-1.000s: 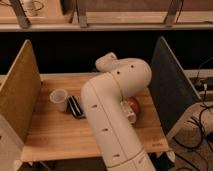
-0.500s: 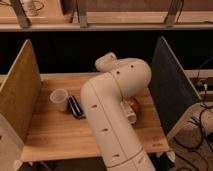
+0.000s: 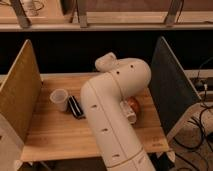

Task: Drag the pepper across the table

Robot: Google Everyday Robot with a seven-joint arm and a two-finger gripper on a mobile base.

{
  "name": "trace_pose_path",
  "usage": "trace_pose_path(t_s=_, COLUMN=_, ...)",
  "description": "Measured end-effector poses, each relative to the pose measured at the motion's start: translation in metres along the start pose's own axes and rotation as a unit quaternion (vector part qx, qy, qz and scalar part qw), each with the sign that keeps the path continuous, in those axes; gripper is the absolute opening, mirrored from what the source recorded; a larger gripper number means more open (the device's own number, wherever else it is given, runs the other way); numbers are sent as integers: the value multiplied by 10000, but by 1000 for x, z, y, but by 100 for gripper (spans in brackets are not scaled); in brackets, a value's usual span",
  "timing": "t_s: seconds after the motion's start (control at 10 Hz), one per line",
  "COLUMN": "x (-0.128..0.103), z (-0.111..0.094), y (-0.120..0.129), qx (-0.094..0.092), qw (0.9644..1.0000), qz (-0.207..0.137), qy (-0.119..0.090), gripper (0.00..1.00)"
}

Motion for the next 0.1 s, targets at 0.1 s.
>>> trace_pose_path(t_s=0.1, x=0, z=0, y=0, qx=0, qw=10000, qz=0, qy=-1, gripper=80)
